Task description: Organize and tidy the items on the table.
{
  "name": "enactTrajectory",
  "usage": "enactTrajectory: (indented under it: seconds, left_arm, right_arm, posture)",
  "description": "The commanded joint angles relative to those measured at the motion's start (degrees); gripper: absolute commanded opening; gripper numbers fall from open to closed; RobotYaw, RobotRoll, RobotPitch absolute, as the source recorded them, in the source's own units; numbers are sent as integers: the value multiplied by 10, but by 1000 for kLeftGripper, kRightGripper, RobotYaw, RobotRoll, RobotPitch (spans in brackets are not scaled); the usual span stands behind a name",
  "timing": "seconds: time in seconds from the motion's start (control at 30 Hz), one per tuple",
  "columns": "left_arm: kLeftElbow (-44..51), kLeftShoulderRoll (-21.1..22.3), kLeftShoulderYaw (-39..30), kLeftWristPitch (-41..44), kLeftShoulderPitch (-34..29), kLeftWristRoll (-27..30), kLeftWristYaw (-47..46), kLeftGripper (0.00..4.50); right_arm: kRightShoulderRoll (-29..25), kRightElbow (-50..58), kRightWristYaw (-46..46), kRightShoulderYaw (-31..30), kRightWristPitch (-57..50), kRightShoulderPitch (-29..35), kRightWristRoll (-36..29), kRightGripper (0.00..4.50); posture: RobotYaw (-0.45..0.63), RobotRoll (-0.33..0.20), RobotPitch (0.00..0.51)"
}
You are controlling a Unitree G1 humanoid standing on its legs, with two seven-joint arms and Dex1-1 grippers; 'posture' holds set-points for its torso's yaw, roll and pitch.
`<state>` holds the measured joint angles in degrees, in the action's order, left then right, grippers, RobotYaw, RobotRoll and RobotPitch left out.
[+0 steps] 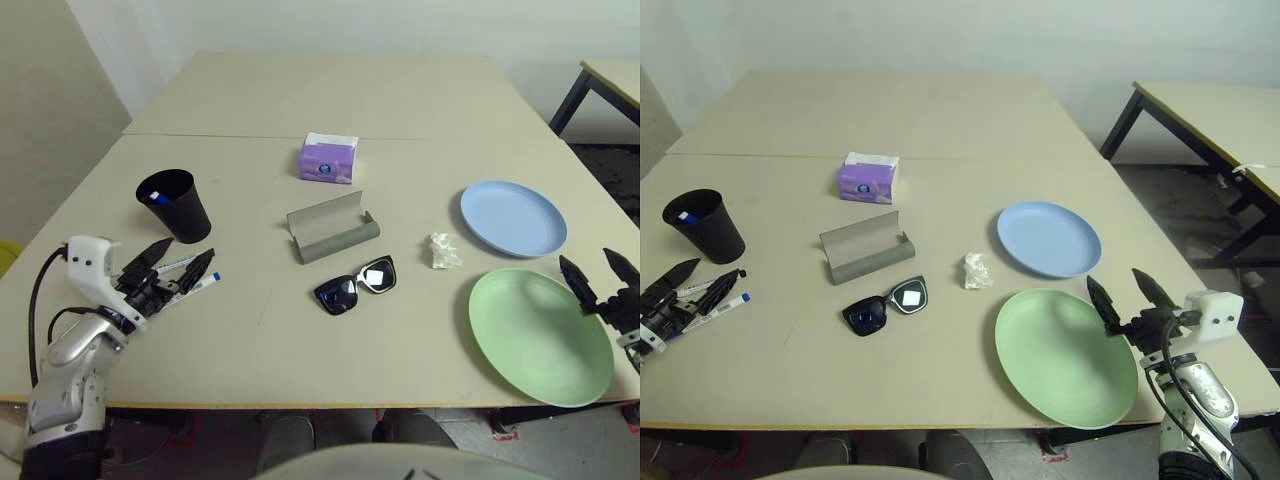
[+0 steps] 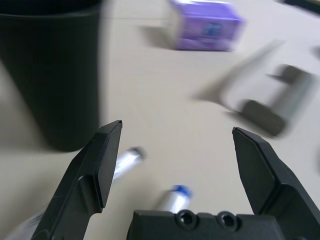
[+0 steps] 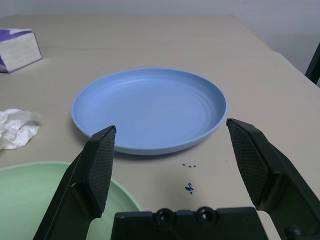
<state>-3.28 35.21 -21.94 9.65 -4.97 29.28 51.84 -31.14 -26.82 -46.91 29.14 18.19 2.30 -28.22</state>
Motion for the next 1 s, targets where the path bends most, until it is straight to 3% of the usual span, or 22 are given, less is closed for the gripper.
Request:
enactTrajectory:
  seconds: [0.03, 0.37, 0.7, 0.83, 1.0]
  left_arm:
    - [-18, 15, 26, -28, 7, -2, 70, 4460]
    - [-77, 51, 84, -134, 44, -17, 239, 4460]
    - [-134, 46, 110, -201, 113, -10, 343, 4460]
    - [-166, 37, 127, -220, 136, -22, 360, 4460]
    - [-223, 18, 136, -240, 175, -35, 352, 4460]
  right_arm:
    - [5, 16, 4, 5, 5, 16, 0, 4500]
    - [7, 128, 28, 26, -30, 89, -27, 4500]
    - [-1, 257, 61, 59, -104, 144, -55, 4500]
    - [-16, 368, 105, 82, -193, 195, -78, 4500]
    - [-58, 501, 199, 127, -407, 291, -123, 4500]
  posture:
    - [-96, 0, 12]
    - [-153, 0, 18]
    - [-177, 0, 8]
    - [-201, 0, 8]
    - [-234, 0, 8]
